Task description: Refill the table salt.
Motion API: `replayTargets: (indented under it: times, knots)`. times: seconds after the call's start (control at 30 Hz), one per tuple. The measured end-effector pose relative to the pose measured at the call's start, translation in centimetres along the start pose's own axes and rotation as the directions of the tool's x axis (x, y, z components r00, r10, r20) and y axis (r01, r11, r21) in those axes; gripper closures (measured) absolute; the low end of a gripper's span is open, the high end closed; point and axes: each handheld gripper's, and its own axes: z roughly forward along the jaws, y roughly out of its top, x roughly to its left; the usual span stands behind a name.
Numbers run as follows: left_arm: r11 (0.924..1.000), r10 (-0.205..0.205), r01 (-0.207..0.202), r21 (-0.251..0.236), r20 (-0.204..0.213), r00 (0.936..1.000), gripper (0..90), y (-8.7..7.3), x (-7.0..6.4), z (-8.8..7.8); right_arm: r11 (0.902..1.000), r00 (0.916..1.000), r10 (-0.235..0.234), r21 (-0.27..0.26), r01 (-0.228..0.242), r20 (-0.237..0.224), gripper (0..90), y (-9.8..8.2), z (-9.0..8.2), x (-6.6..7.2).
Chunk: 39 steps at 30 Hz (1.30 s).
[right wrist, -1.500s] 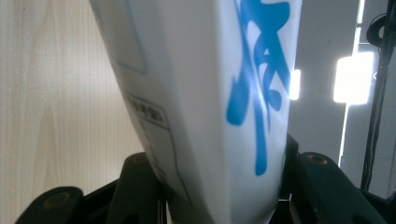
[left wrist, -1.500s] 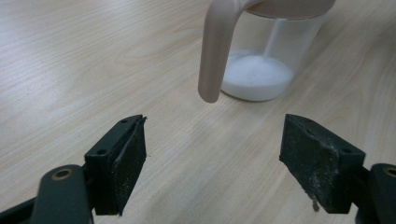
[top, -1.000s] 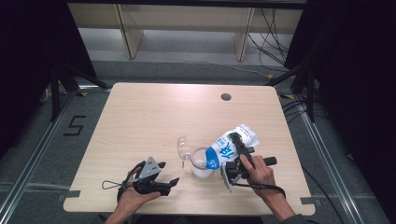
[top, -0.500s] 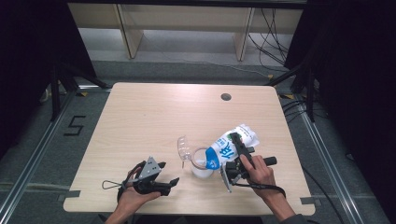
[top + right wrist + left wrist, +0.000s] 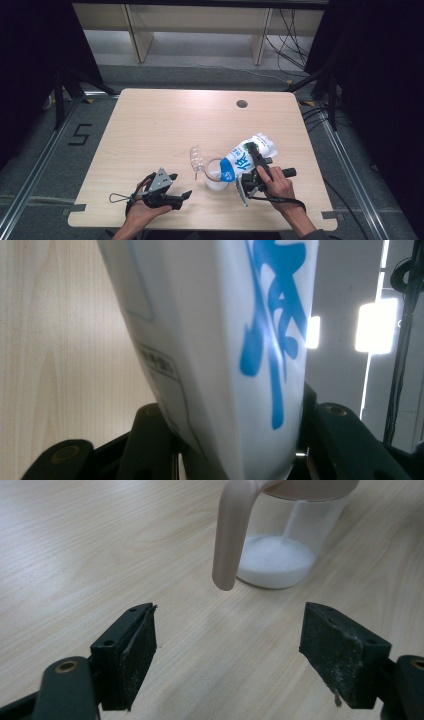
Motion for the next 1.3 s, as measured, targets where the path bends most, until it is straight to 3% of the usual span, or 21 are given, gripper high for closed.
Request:
replayTargets:
  times: [0.07,0.1,0.13,0.3,0.5,0.53,0.63,0.7,0.87,0.9,0.93,0.97,1.03,1.1,1.13,1.3]
  knots:
    - [1.0000,0.001,-0.001,0.002,0.000,1.0000,22.1,0.00,0.02,0.01,0.9982,0.9983,0.057,0.017,-0.057,-0.006,60.8,-0.05,-0.09,0.40]
    - [1.0000,-0.009,0.009,0.000,-0.001,1.0000,22.1,-0.02,-0.03,0.05,0.9992,0.9993,0.037,0.011,-0.037,-0.005,60.8,-0.03,-0.05,0.25]
    - [1.0000,-0.008,0.008,0.000,-0.001,1.0000,22.1,-0.02,-0.03,0.05,0.9999,0.9999,-0.011,-0.003,0.011,0.000,60.8,0.00,0.02,-0.10]
    - [1.0000,0.006,-0.006,0.001,-0.002,1.0000,22.1,0.01,0.07,0.05,1.0000,1.0000,-0.001,0.001,0.001,-0.003,61.0,0.00,0.01,-0.03]
    - [1.0000,-0.005,0.005,0.004,-0.005,1.0000,22.1,-0.03,-0.01,0.04,1.0000,1.0000,0.002,-0.001,-0.002,-0.003,61.1,0.00,0.00,-0.01]
    - [1.0000,-0.008,0.008,0.003,0.000,1.0000,22.1,-0.04,-0.02,0.05,0.9983,0.9984,0.056,0.015,-0.056,-0.009,61.2,-0.04,-0.08,0.37]
    - [1.0000,0.006,-0.006,0.004,-0.005,1.0000,22.1,0.02,0.06,0.03,0.9984,0.9985,0.054,0.012,-0.054,-0.008,61.3,-0.05,-0.06,0.33]
    - [1.0000,-0.004,0.004,-0.001,0.000,1.0000,22.1,-0.02,0.00,0.04,0.9999,0.9999,-0.011,-0.004,0.011,-0.003,61.4,0.00,0.01,-0.13]
    - [1.0000,0.000,0.000,0.003,-0.005,1.0000,22.1,0.00,0.05,-0.01,1.0000,1.0000,0.001,0.001,-0.001,-0.005,61.5,0.01,-0.01,-0.05]
    - [1.0000,0.002,-0.002,0.003,-0.005,1.0000,22.1,0.00,0.03,-0.02,0.9958,0.9961,0.088,0.024,-0.088,-0.011,61.5,-0.05,-0.13,0.57]
    - [1.0000,-0.001,0.001,-0.001,0.000,1.0000,22.1,-0.02,0.03,0.04,1.0000,1.0000,0.008,0.003,-0.008,-0.006,61.6,0.00,-0.02,0.00]
    - [1.0000,-0.002,0.002,0.000,-0.003,1.0000,22.1,-0.01,0.02,0.05,0.9996,0.9996,-0.027,0.000,0.027,-0.004,61.6,0.05,-0.02,-0.27]
    - [1.0000,-0.002,0.002,0.000,-0.001,1.0000,22.1,0.00,0.04,0.03,1.0000,1.0000,0.002,0.001,-0.002,-0.004,61.7,-0.01,0.01,-0.03]
    - [1.0000,-0.004,0.004,0.003,0.000,1.0000,22.1,-0.02,0.00,0.01,1.0000,1.0000,-0.003,0.004,0.003,-0.004,61.7,-0.01,-0.04,-0.09]
    - [1.0000,0.000,0.000,-0.001,0.000,1.0000,22.1,0.00,0.03,0.04,0.9984,0.9985,0.055,0.013,-0.055,-0.007,61.7,-0.06,-0.08,0.32]
    - [1.0000,0.003,-0.003,0.002,-0.001,1.0000,22.1,0.00,0.04,0.00,0.9987,0.9988,0.049,0.014,-0.049,-0.009,61.8,-0.04,-0.10,0.28]
